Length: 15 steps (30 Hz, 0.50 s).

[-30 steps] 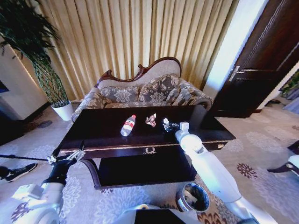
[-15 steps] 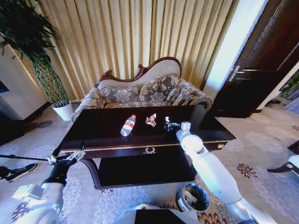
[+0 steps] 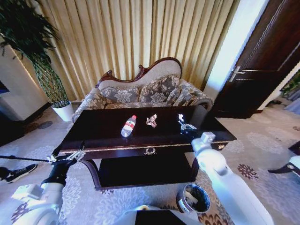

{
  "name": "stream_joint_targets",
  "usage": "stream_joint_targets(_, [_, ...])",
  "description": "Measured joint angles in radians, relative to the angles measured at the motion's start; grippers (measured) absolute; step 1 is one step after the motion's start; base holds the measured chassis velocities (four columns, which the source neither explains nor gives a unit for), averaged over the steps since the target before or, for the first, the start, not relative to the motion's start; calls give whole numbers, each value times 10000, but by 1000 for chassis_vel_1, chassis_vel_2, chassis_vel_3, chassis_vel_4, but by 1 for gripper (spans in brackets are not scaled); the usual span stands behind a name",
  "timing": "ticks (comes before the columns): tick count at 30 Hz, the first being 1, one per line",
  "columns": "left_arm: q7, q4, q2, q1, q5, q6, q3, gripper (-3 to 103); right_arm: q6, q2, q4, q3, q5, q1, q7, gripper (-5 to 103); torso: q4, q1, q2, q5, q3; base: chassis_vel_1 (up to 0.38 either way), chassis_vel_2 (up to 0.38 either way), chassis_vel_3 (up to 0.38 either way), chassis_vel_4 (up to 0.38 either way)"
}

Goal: Move to the front of the table and place the trash on the table into the trash bin.

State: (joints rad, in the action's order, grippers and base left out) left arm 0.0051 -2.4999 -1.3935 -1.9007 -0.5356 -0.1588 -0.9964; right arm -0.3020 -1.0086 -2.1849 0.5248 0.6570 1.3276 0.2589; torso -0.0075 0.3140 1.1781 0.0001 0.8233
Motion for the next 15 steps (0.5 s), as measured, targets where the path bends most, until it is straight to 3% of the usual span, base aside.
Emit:
stream_joint_targets(9, [-10,0,177,63,-98,4,26,100,106,-369,-1560,1637,34,2176,-297,0,0,0,0,-2,0,0,0,0,0])
stream_joint_targets(15, [-11,0,269,12,-210,4,25,100,106,-594,-2110,1880,11,2892,-305,0,0,1,0,-2,0,0,0,0,0])
